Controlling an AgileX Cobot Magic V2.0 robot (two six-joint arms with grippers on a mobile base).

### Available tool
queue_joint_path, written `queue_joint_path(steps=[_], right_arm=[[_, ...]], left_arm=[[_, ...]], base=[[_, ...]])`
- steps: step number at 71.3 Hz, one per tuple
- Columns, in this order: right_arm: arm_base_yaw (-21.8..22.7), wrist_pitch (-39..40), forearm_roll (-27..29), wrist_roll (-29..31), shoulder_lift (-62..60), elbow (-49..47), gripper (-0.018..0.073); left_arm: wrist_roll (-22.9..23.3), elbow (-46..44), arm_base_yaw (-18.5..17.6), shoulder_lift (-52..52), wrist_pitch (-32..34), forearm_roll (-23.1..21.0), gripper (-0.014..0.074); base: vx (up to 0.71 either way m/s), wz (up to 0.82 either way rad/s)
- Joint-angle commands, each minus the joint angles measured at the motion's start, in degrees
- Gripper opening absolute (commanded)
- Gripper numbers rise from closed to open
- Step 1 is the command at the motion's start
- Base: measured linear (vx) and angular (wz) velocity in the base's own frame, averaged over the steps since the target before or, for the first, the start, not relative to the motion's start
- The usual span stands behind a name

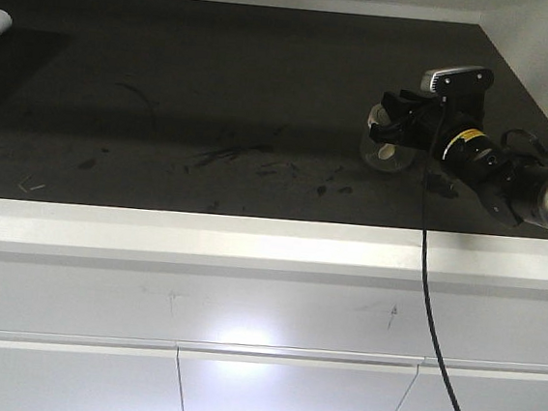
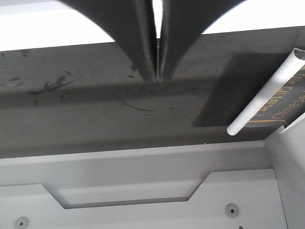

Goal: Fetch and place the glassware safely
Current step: 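Reach the right gripper into the hood and grasp the white-lidded glass jar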

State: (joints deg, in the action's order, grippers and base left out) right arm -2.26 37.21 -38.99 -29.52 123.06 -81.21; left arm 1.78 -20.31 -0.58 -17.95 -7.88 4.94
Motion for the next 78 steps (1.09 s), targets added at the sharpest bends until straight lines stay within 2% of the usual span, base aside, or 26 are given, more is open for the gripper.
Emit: queue_joint_path(steps=[1,18,37,57,69,78], right_arm=[[0.01,3.0,1.01,0.49,-3.12,-1.64,-0.001],[0.01,3.47,-0.27,0.08,-6.25,0.43,-0.0004],[0.01,4.15,-0.55,0.08,-16.69,10.59,-0.0003],[-1.04,4.29,-0.78,0.08,-33.46,24.58,-0.0003],[-4.62,4.2,-0.71,0.13,-42.96,33.73,-0.0003],[-9.2,3.6,-0.71,0.18,-47.9,37.76,-0.0003]], left_arm=[[0.55,-1.47,-0.3,-0.39,3.72,-0.55,-0.0007],[0.55,-1.47,-0.3,-0.39,3.72,-0.55,-0.0007],[0.55,-1.47,-0.3,-0.39,3.72,-0.55,-0.0007],[0.55,-1.47,-0.3,-0.39,3.72,-0.55,-0.0007],[0.55,-1.47,-0.3,-0.39,3.71,-0.55,-0.0007],[0.55,-1.47,-0.3,-0.39,3.77,-0.55,-0.0007]], base=[[0.0,0.0],[0.0,0.0],[0.0,0.0],[0.0,0.0],[0.0,0.0],[0.0,0.0]])
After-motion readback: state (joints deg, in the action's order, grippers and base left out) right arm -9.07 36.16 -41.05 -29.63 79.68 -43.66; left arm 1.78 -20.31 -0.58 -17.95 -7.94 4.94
